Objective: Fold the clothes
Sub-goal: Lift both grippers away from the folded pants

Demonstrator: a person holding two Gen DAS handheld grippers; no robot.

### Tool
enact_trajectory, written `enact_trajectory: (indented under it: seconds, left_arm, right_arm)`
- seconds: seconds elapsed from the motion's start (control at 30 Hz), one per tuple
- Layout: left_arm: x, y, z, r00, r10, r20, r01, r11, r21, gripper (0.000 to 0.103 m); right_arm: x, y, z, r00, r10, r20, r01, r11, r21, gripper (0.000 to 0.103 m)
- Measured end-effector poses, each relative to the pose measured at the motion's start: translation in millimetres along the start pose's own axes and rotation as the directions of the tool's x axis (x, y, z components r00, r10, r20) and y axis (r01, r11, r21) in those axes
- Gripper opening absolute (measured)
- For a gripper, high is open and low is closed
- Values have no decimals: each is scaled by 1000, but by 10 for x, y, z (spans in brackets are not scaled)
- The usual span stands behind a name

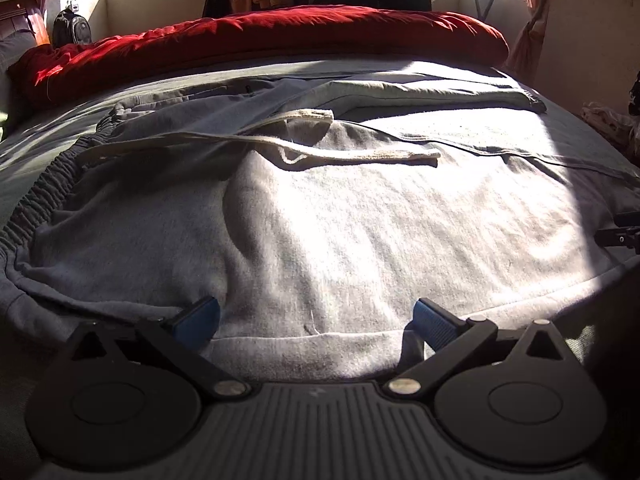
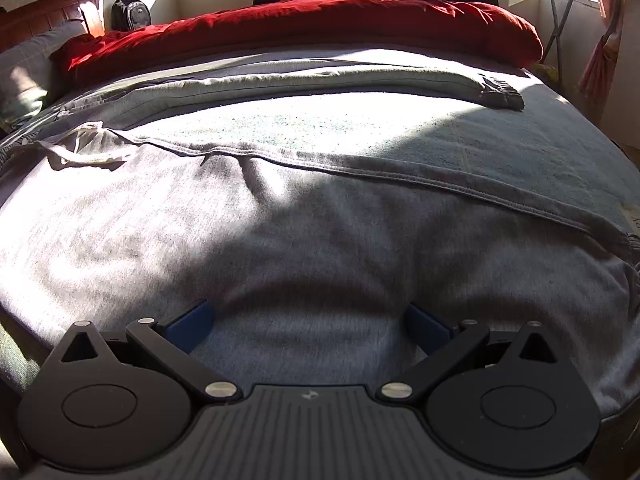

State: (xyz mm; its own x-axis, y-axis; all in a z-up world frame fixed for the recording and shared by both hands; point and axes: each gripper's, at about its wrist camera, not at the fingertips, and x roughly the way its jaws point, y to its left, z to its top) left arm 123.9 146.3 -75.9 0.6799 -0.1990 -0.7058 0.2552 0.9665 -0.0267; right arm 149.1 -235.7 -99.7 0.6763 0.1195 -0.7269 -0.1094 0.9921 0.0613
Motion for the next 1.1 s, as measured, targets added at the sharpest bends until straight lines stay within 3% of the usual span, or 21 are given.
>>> enact_trajectory:
  seconds: [0.17, 0.37, 0.7, 0.9, 1.1]
  left_arm:
    - [-94, 38, -90, 999, -25, 24, 25, 1000, -8, 102]
    - [-197, -32, 40, 999, -28, 34, 29, 999, -45, 102]
    - [-108, -636, 491, 989, -140, 46, 135, 985, 103, 102]
    - [177, -909, 857, 972, -233, 21, 229, 966, 120, 102]
    - [847, -1111, 1292, 959, -276, -60, 280, 955, 100, 102]
  right_arm:
    - [5, 7, -7, 1000, 0, 7, 0, 1000, -11, 103]
    - [-99, 9, -34, 999, 8, 35, -7, 999, -32, 103]
    - [-270, 27, 293, 984, 134, 121, -131, 991, -36, 103]
    - [53, 119, 536, 971, 226, 76, -220, 973, -73, 103]
    - [460, 228, 784, 956, 292, -16, -290, 939, -184, 103]
